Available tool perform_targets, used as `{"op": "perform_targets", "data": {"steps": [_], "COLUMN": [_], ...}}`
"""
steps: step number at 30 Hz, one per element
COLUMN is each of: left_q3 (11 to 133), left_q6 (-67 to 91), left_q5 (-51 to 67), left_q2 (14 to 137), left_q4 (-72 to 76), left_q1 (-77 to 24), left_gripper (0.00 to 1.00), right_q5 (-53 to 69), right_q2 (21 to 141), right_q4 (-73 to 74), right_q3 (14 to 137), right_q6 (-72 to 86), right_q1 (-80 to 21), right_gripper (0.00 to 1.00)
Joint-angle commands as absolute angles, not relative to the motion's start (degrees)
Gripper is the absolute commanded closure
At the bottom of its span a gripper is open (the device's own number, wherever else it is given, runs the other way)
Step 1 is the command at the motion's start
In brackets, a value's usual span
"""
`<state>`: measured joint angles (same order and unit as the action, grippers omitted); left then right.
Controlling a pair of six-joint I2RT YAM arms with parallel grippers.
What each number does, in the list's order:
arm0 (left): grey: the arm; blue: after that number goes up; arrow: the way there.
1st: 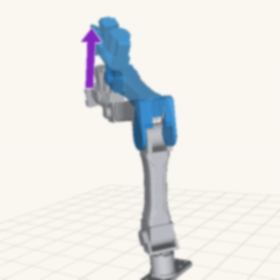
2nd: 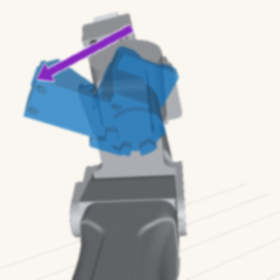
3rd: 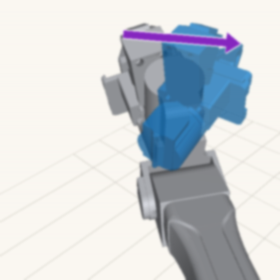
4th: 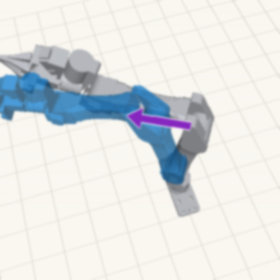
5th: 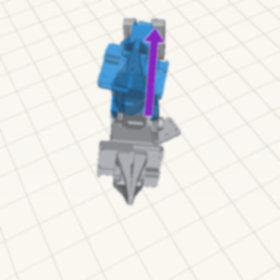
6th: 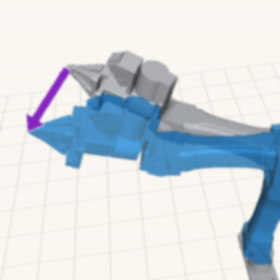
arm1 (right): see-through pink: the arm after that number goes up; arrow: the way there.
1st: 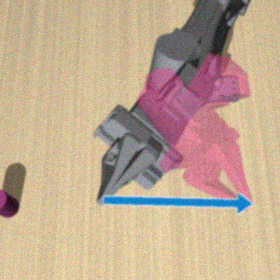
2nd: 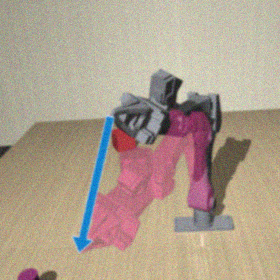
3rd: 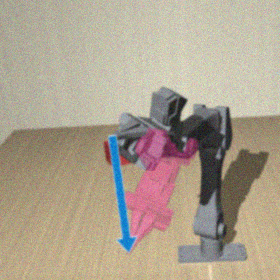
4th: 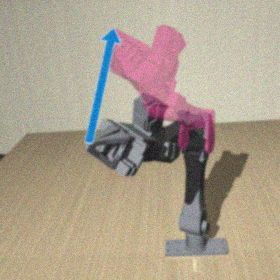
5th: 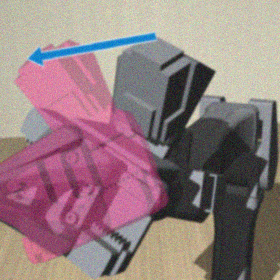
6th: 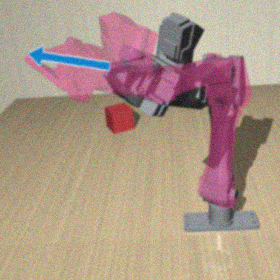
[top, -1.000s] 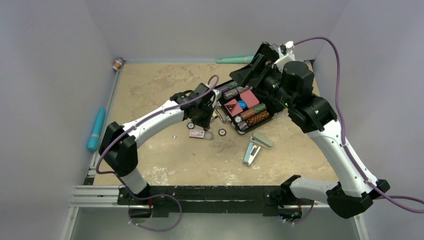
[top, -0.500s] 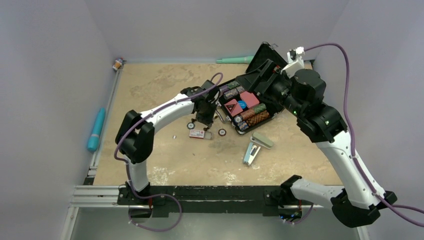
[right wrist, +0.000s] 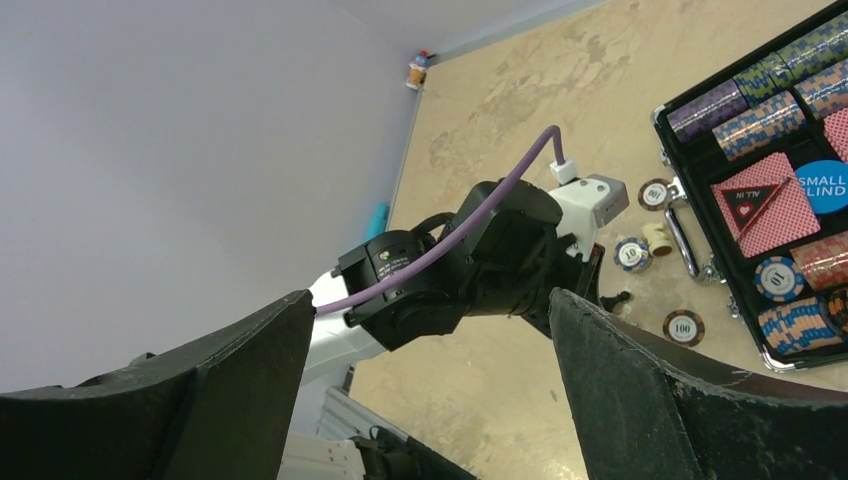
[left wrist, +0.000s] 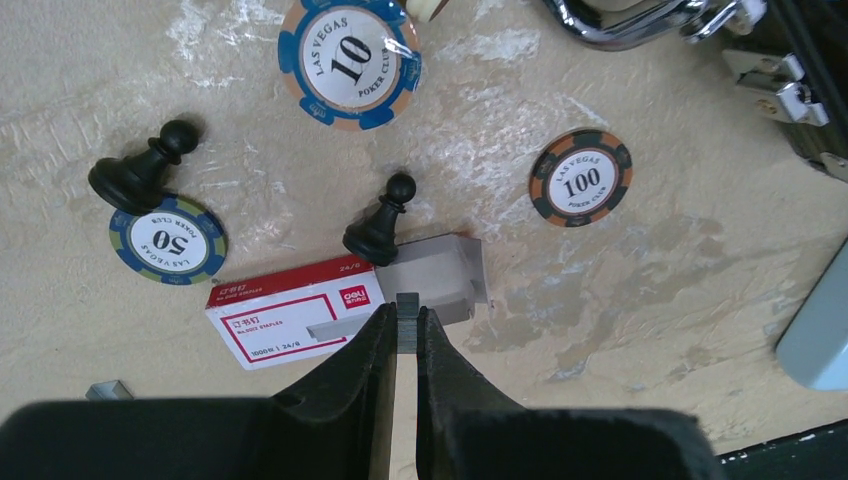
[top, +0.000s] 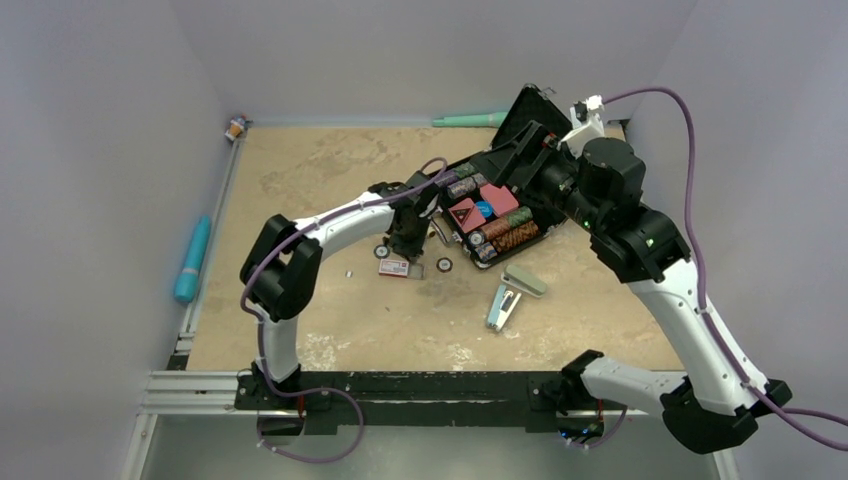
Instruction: Unload the staples from the stapler
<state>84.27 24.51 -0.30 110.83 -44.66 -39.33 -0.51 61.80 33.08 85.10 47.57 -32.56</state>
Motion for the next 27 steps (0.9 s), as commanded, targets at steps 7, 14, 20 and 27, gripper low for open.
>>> {"op": "perform_targets", "data": {"steps": [7, 14, 20, 27], "left_q3": [79.72, 80.01, 81.38, 80.91], "left_q6": [26.31, 26.61, 26.71, 26.85], "left_q5": [-0.67, 1.71, 1.32, 2.70], "left_q2": [110.71, 111.26, 111.91, 111.89], "left_q4": [-42.01, -40.58, -41.50, -40.98], "left_q1": [-38.94, -39.00, -39.03, -39.05], "left_gripper": [1.00, 1.00, 1.00, 0.84], "right_q5": [-0.28, -0.20, -0.22, 1.31], "right_q2": [62.98, 64.53, 65.29, 65.39], "right_q4": [33.70, 34.01, 34.15, 34.02], "right_q3": [87.81, 89.10, 90.00, 89.71], "right_q6": [44.74, 43.71, 43.24, 43.24], "right_q1": [-31.84, -31.59, -31.33, -31.14], "right_gripper": [0.08, 0.08, 0.08, 0.08]}}
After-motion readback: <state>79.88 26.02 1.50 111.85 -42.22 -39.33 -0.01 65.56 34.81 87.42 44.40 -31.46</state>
